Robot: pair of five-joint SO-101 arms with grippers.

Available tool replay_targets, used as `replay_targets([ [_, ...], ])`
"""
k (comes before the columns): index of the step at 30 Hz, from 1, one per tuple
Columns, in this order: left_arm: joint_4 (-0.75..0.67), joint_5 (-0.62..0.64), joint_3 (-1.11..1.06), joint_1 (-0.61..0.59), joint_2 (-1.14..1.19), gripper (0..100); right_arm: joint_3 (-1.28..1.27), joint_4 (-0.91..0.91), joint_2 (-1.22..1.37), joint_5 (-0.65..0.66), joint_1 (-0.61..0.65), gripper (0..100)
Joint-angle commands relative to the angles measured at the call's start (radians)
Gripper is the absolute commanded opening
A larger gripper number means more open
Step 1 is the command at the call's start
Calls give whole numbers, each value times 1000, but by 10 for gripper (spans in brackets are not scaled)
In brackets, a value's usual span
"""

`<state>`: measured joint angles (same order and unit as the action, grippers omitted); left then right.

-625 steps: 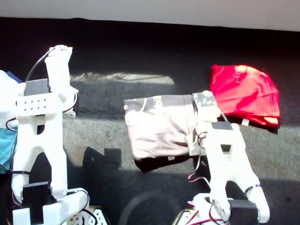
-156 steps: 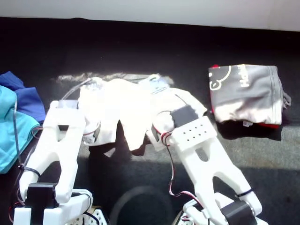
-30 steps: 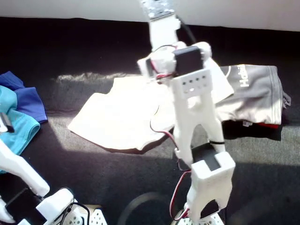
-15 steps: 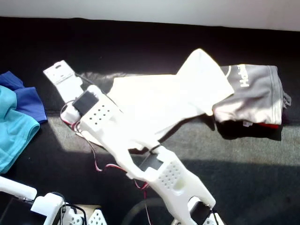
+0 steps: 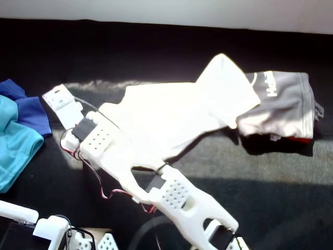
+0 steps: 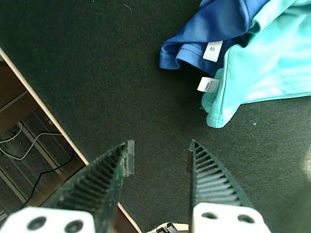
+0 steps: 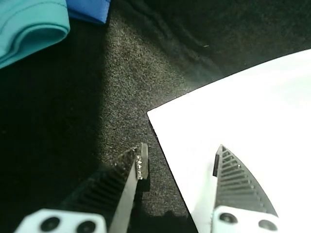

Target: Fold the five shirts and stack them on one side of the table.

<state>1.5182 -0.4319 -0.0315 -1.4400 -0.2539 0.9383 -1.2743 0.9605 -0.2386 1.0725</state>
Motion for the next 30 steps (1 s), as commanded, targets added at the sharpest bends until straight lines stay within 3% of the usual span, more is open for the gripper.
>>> replay_targets([
  [1, -12, -8, 41, 4, -28, 189, 4, 51, 16, -2, 2, 224],
  [5, -6, -8, 41, 2, -35, 189, 4, 111, 54, 2, 1, 224],
  [9, -6, -8, 41, 2, -36, 189, 4, 131, 74, 89, -1, 220],
  [12, -6, -8, 41, 2, -36, 189, 4, 130, 85, 124, -13, 146],
  [15, -6, -8, 39, 2, -36, 189, 4, 127, 77, 124, -47, 7],
  [17, -6, -8, 39, 4, -36, 189, 35, 116, 76, 124, -74, 13],
  [22, -12, -8, 35, 13, -28, 189, 208, -12, 77, 126, -151, 6],
  [30, -5, -6, 28, 143, -27, 189, 697, -352, 79, 192, -265, 6],
])
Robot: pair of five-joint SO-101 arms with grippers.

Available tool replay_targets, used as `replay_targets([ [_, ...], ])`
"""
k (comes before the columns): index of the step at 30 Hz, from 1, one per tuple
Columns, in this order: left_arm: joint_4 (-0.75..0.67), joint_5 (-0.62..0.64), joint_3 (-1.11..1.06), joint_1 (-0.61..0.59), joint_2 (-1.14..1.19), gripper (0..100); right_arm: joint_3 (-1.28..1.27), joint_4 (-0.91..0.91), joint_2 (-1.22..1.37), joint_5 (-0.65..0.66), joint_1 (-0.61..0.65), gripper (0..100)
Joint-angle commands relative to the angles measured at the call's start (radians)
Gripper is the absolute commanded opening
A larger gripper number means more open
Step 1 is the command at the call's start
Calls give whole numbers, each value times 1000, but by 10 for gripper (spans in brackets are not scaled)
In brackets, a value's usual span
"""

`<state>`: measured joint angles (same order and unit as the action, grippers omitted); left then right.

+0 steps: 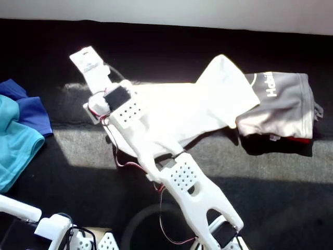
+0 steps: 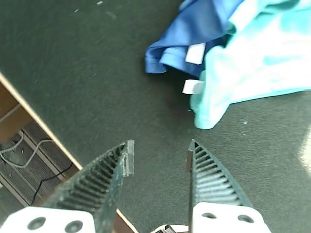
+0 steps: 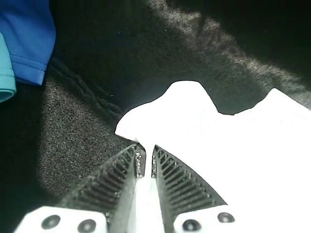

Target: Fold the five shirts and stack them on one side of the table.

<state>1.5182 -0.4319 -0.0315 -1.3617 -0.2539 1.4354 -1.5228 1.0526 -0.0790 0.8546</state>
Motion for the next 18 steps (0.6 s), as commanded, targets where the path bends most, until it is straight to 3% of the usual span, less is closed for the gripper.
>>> replay_targets([
  [1, -5, -6, 25, 91, -27, 189, 266, -150, -13, 41, -61, 6],
  [5, -5, -3, -39, 225, -27, 189, 337, -242, -61, 115, -122, 6],
  [9, -5, 12, -153, 414, -27, 189, 325, -240, -166, 207, -265, 6],
  [18, -51, 242, -229, 911, -25, 193, 280, -242, -430, 311, -624, 6],
])
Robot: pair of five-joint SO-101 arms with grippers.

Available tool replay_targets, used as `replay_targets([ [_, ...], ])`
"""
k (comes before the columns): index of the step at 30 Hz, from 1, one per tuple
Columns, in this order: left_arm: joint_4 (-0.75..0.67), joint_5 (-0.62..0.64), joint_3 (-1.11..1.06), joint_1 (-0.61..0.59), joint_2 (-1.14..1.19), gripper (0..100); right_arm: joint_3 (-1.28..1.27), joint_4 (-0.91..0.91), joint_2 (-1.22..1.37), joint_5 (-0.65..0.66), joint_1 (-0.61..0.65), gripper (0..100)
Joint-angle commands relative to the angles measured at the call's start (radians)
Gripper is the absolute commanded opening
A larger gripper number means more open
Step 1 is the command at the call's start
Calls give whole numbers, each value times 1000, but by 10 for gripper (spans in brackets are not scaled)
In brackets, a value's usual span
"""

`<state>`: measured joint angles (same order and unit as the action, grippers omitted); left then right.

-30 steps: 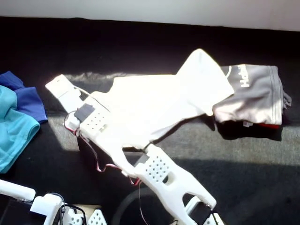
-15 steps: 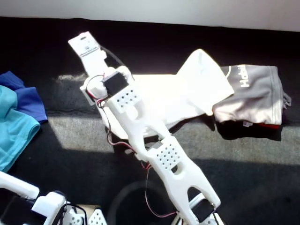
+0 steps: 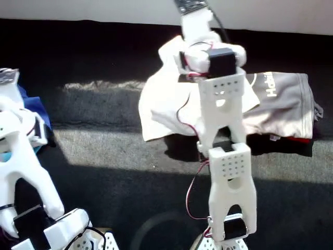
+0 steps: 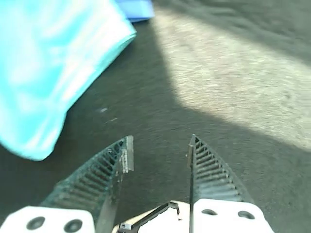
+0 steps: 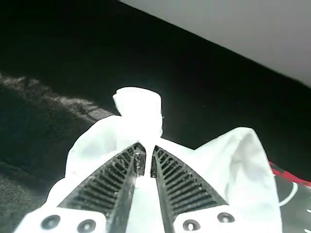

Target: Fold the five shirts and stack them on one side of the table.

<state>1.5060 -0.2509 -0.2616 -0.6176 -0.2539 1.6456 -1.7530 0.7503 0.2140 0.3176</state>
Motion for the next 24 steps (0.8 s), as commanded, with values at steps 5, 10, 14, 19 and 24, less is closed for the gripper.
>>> replay_targets([
  [5, -127, 180, 5, 406, 39, 193, -130, -12, -306, 20, -180, 6],
  [10, -121, 269, 33, 622, 272, 194, -409, -10, -507, 89, -203, 6],
  [14, -66, 341, 159, 734, 415, 205, -587, -7, -601, 110, -205, 6],
  [19, 72, 374, 366, 765, 438, 245, -657, -7, -610, 110, -206, 6],
  [24, 41, 354, 456, 771, 472, 245, -650, -7, -615, 115, -206, 6],
])
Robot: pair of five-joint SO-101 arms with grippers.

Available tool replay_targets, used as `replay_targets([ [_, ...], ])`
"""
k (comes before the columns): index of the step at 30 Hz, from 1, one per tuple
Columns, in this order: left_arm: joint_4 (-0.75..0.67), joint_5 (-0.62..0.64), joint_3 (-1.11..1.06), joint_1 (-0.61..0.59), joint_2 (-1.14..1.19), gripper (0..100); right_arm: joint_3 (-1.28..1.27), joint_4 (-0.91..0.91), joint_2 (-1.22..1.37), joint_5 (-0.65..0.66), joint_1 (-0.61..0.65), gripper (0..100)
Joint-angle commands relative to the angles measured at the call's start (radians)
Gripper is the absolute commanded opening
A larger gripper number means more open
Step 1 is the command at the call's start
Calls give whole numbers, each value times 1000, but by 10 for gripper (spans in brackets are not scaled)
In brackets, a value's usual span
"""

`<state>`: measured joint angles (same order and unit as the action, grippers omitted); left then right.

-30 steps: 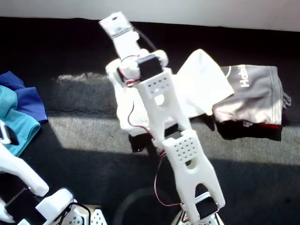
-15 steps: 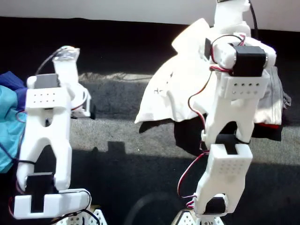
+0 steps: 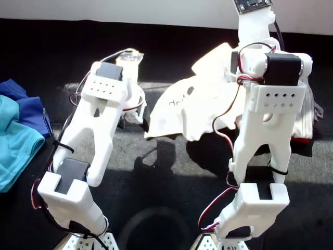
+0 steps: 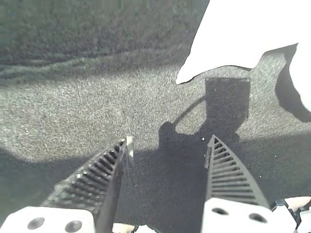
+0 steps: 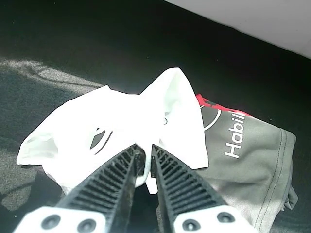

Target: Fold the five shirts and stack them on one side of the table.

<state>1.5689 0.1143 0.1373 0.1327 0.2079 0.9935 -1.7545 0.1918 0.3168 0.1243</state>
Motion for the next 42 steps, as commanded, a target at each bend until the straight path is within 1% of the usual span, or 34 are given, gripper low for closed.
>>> replay_targets([
  [1, -43, -23, 58, 33, 30, 245, 2, -5, -56, 26, -13, 6],
  [3, -69, -26, 58, 53, 79, 245, 2, -5, -56, 52, -25, 6],
  [6, -98, -29, 87, 79, 156, 239, 2, -5, -56, 55, -36, 6],
  [9, -129, -29, 128, 82, 231, 193, 2, -5, -56, 57, -59, 6],
  [13, -133, -32, 183, 82, 318, 175, 2, -5, -56, 57, -77, 6],
  [18, -133, -32, 277, 119, 395, 175, 2, -5, -56, 58, -97, 6],
  [23, -135, -32, 323, 160, 455, 174, -4, -5, -51, 58, -107, 6],
  [28, -127, -29, 363, 157, 492, 170, 1, -5, -51, 58, -107, 6],
  [31, -127, -29, 380, 156, 492, 120, -5, -5, -51, 58, -107, 6],
  [34, -126, -29, 386, 159, 492, 14, -5, -5, -51, 58, -107, 6],
  [39, -123, -29, 381, 157, 492, 9, -5, -5, -51, 58, -107, 6],
  [42, -81, -32, 389, 156, 489, 9, -5, -4, -50, 57, -107, 6],
])
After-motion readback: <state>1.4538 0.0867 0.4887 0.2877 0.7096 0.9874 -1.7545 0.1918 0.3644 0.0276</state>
